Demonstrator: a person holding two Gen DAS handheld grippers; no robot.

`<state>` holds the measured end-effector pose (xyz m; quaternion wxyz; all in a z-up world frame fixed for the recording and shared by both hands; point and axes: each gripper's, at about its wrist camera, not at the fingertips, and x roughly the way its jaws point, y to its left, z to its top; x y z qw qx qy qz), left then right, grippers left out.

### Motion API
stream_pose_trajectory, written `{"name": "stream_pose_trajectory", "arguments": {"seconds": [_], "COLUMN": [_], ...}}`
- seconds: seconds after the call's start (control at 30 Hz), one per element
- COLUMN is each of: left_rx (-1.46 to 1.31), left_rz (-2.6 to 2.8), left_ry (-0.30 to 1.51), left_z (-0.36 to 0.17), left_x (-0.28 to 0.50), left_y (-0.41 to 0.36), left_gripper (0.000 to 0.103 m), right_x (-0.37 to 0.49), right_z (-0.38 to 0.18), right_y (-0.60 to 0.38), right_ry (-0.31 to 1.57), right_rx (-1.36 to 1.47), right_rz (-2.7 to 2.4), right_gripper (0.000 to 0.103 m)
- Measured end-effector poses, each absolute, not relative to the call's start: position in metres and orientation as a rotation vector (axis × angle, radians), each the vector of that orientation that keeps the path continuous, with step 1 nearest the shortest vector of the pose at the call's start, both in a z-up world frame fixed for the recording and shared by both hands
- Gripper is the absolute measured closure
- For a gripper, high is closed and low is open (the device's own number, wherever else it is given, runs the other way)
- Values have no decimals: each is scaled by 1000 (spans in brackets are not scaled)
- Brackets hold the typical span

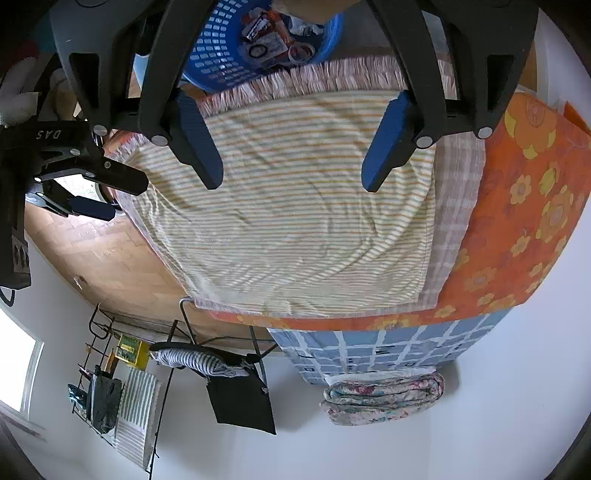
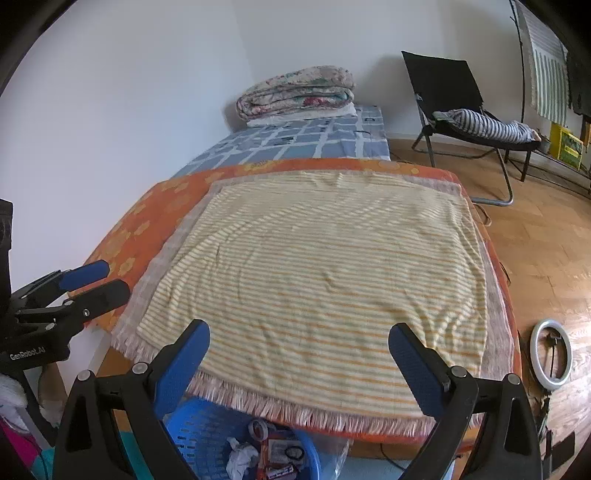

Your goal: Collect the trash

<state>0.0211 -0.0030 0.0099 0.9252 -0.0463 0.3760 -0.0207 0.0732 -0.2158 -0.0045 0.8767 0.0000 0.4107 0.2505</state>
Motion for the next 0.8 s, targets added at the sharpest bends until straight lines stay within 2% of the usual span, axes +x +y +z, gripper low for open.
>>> {"name": "stream_pose_trajectory", "arguments": {"seconds": [0.17, 0.3, 0.8], "left_rx": [-123, -112, -117], "left_rz": [-21, 6, 32], "left_ry": [770, 774, 811], "left_z": [9, 5, -8], "left_x": [34, 42, 49], "left_y": [2, 2, 5], "left_gripper": [16, 8, 5], "right_x": [85, 95, 100], "right_z": [-8, -14, -24], "right_y": [-215, -216, -207], "right_ry": [844, 848, 839], "right_rx": [6, 32, -4], "right_rz": [509, 508, 505], "right_gripper": [4, 4, 2]}}
